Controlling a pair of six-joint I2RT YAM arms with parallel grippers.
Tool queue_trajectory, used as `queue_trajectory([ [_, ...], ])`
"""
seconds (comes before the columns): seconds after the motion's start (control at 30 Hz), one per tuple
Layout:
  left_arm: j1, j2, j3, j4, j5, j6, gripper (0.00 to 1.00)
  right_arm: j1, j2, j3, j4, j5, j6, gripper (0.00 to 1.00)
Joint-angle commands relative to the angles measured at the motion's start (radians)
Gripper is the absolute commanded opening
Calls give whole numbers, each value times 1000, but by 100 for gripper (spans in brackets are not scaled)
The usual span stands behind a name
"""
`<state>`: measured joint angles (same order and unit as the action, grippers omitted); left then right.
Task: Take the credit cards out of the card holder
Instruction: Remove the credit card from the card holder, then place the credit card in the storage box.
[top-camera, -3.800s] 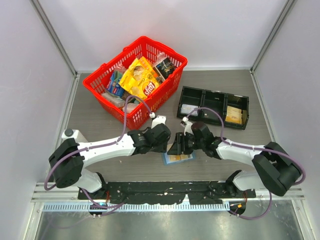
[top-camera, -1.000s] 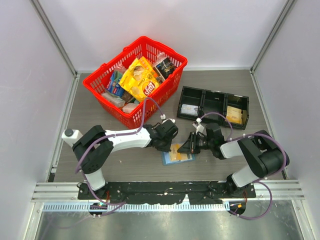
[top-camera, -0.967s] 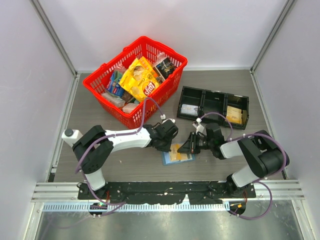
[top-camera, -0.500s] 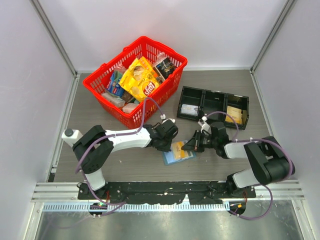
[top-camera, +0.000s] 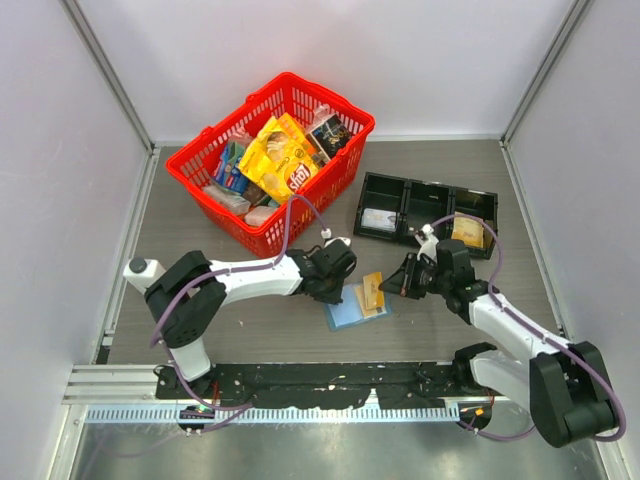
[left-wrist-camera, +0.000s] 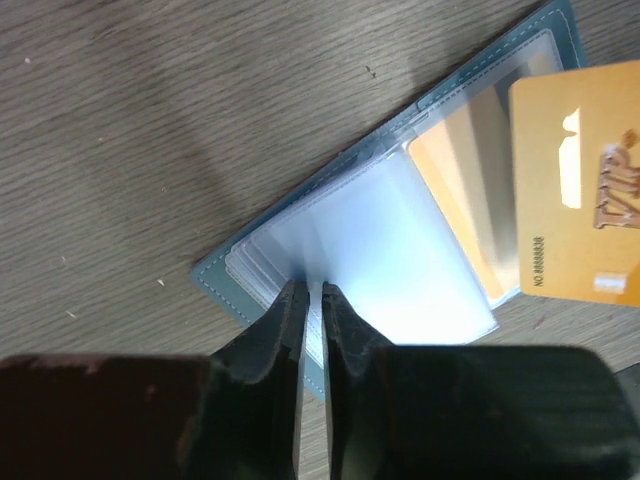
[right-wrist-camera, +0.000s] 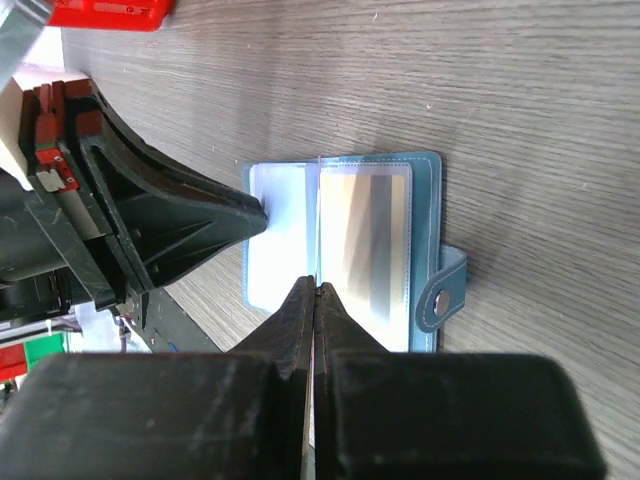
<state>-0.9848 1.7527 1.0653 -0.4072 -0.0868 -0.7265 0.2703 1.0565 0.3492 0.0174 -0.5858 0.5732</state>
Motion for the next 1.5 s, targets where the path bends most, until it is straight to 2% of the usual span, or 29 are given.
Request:
queue_trajectory([
  [0.0, 5, -65, -8, -8, -44, 6, 20, -8, -85, 69, -108, 63, -16, 1],
  [0.17, 6, -194, 48, -68, -96, 25, 45, -17, -170, 128, -109, 112, 28, 1],
  [0.33, 18, -350, 119, -146, -181, 71, 81, -46, -227, 192, -100, 194, 62, 1],
  [0.47, 38, -479, 157, -203, -277, 114, 100, -80, -251, 217, -44, 288, 119, 1],
  [0.73, 46, -767, 50, -165, -528, 228, 100, -147, -262, 176, 148, 543, 275, 1],
  [0.93, 46, -943, -67, -127, -734, 303, 100, -177, -270, 108, 308, 865, 358, 1],
  [1.1, 46, -1045, -114, -145, -864, 331, 100, -183, -211, 74, 383, 1121, 402, 1],
  [1.23, 46, -1125, -171, -119, -926, 332, 100, -192, -129, 65, 441, 1257, 465, 1],
  [1.47, 46, -1246, -225, -71, -930, 322, 100, -192, 57, 94, 450, 1429, 588, 1],
])
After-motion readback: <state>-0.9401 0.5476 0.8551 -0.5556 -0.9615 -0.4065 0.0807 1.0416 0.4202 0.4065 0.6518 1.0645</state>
